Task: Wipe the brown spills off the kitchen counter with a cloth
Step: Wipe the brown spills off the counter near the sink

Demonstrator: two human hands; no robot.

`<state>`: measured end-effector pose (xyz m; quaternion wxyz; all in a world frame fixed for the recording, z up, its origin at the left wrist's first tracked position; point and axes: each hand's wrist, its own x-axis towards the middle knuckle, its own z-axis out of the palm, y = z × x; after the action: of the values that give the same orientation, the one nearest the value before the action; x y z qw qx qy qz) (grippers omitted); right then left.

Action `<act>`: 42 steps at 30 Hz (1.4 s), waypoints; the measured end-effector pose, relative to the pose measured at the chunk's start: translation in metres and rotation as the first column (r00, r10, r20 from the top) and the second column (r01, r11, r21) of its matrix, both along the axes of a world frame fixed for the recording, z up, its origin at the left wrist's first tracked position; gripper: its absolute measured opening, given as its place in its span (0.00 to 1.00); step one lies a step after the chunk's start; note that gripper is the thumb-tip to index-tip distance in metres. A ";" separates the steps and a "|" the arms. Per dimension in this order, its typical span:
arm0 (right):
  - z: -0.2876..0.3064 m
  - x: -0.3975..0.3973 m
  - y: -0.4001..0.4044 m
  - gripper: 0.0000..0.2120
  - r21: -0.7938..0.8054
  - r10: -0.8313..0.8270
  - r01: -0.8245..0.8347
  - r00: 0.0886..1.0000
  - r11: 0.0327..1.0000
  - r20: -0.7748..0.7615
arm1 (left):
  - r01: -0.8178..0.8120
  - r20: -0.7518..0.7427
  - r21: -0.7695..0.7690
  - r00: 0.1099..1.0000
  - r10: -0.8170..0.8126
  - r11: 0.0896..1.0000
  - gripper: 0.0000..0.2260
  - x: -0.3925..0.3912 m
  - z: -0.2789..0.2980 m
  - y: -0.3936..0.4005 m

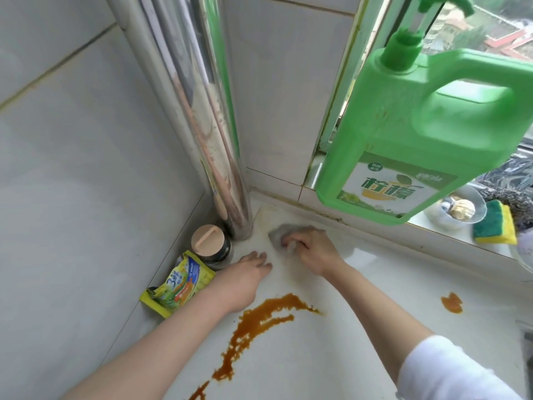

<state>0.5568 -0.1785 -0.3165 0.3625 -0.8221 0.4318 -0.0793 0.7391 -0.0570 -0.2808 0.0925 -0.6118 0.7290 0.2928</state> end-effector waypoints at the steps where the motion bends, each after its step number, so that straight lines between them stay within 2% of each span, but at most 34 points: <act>1: -0.003 0.013 -0.004 0.19 -0.026 0.018 -0.018 1.000 1.000 0.018 | 0.007 -0.009 0.020 1.000 -0.007 1.000 0.34 0.000 0.001 0.001; 3: -0.011 0.048 -0.015 0.19 -0.033 0.051 -0.050 0.997 0.998 0.053 | 0.018 -0.021 0.067 1.000 -0.016 0.998 0.35 0.002 0.004 -0.001; 7: -0.021 0.084 -0.030 0.22 0.044 0.081 -0.082 0.996 0.996 0.022 | -0.010 -0.069 0.157 0.997 0.021 0.988 0.36 0.007 0.007 -0.013; 11: -0.007 0.031 0.002 0.20 0.085 -0.011 0.003 0.996 0.996 0.092 | -0.030 -0.089 0.193 0.995 0.048 0.981 0.35 0.012 0.003 -0.012; 14: 0.002 -0.028 0.037 0.20 0.132 0.000 -0.006 0.999 0.991 0.043 | -0.053 -0.096 0.198 0.993 0.073 0.979 0.35 0.011 0.003 -0.009; 17: 0.009 -0.058 0.035 0.20 0.103 -0.139 0.136 0.990 0.985 0.026 | -0.047 -0.069 0.208 0.996 0.063 0.977 0.36 0.008 0.006 -0.009; 20: 0.004 -0.032 0.014 0.19 0.047 -0.284 0.283 0.959 0.958 0.015 | -0.056 -0.066 0.215 0.995 0.072 0.975 0.34 0.006 0.008 -0.010; 21: 0.003 -0.015 0.013 0.20 0.060 -0.274 0.273 0.962 0.960 0.008 | -0.061 -0.066 0.216 0.995 0.077 0.974 0.32 0.007 0.006 -0.009; 23: 0.002 0.007 0.028 0.21 0.128 -0.129 0.124 0.991 0.984 0.030 | -0.073 -0.069 0.218 0.994 0.090 0.973 0.27 0.008 0.001 -0.008; 25: 0.006 -0.009 0.051 0.20 0.152 0.020 -0.026 0.999 0.988 0.043 | -0.073 -0.070 0.217 0.993 0.090 0.973 0.25 0.008 -0.002 -0.007; 26: 0.007 -0.029 0.059 0.19 0.169 0.037 -0.043 0.998 0.985 0.042 | -0.071 -0.067 0.219 0.994 0.087 0.973 0.24 0.007 -0.002 -0.006; 28: 0.010 -0.082 0.066 0.16 0.166 -0.054 0.053 0.999 0.985 0.003 | -0.062 -0.048 0.223 0.996 0.074 0.973 0.24 0.004 0.000 -0.005; 29: 0.008 -0.108 0.061 0.16 0.126 -0.173 0.175 0.985 0.977 -0.022 | -0.060 -0.039 0.224 0.997 0.071 0.973 0.24 0.003 0.002 -0.005; 31: -0.001 -0.141 0.041 0.20 0.019 -0.452 0.454 0.890 0.891 -0.062 | -0.056 -0.027 0.224 0.998 0.064 0.973 0.24 0.001 0.005 -0.005; 33: -0.009 -0.129 0.033 0.24 -0.012 -0.647 0.651 0.752 0.759 -0.123 | -0.051 -0.025 0.236 0.998 0.059 0.971 0.23 0.000 0.006 -0.006; 34: -0.007 -0.106 0.040 0.25 0.002 -0.640 0.646 0.757 0.764 -0.135 | -0.052 -0.026 0.236 0.998 0.060 0.970 0.23 0.000 0.007 -0.007; 35: -0.005 -0.083 0.054 0.26 0.036 -0.545 0.551 0.832 0.834 -0.103 | -0.059 -0.024 0.238 0.997 0.067 0.970 0.23 0.000 0.006 -0.008; 37: -0.004 -0.057 0.096 0.23 0.033 -0.170 0.172 0.984 0.985 -0.062 | -0.063 -0.010 0.243 0.998 0.068 0.968 0.23 -0.001 0.007 -0.009; 38: -0.006 -0.060 0.114 0.21 0.030 -0.005 0.007 0.998 1.000 -0.059 | -0.066 -0.001 0.246 0.998 0.069 0.967 0.23 -0.001 0.007 -0.009; 39: -0.007 -0.077 0.122 0.18 0.028 0.051 -0.049 0.997 0.998 -0.054 | -0.062 0.001 0.255 0.998 0.064 0.965 0.23 -0.002 0.007 -0.009; 40: -0.009 -0.099 0.119 0.17 0.015 -0.022 0.023 0.999 1.000 -0.027 | -0.058 -0.002 0.260 0.998 0.061 0.964 0.23 -0.003 0.008 -0.008; 41: -0.010 -0.122 0.111 0.16 -0.033 -0.181 0.180 0.983 0.983 -0.028 | -0.054 -0.001 0.262 0.998 0.057 0.964 0.23 -0.004 0.010 -0.008; 42: -0.011 -0.145 0.100 0.15 -0.071 -0.381 0.378 0.924 0.923 -0.040 | -0.052 0.004 0.258 0.999 0.053 0.965 0.23 -0.006 0.012 -0.007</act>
<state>0.4119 -0.0786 -0.3271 0.3032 -0.7355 0.5896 -0.1395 0.7333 -0.0643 -0.2688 0.1626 -0.6132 0.6683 0.3884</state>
